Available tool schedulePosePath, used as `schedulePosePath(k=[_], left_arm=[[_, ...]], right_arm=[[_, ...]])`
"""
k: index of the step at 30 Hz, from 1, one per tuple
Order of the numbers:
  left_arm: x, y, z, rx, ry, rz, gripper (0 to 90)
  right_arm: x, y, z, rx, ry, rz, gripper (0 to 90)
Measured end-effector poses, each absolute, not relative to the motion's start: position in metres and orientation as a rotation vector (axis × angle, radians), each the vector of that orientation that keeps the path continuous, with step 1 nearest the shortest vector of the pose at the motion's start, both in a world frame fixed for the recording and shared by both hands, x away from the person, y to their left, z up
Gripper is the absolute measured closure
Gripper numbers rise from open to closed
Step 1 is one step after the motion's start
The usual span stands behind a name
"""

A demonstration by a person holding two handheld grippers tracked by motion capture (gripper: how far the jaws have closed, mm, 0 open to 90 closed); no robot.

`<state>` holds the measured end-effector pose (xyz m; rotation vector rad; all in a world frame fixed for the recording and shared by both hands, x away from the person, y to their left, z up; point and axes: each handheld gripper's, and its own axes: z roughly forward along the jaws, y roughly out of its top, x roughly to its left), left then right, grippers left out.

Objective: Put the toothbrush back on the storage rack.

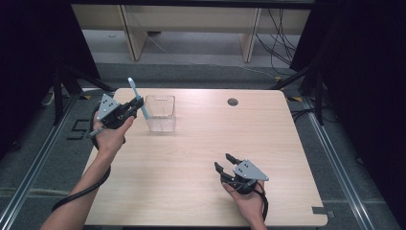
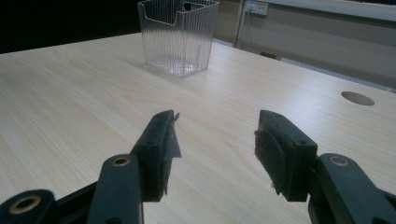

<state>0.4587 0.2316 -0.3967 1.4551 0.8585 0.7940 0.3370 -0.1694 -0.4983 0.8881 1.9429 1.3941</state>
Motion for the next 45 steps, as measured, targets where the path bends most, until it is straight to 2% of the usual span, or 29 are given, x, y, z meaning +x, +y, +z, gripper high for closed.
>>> schedulePosePath(k=[45], left_arm=[[0.494, 0.234, -0.409, 1.485, 0.916, 0.846, 81.4]], right_arm=[[0.336, -0.167, -0.496, 0.888, 1.961, 1.401, 47.9]])
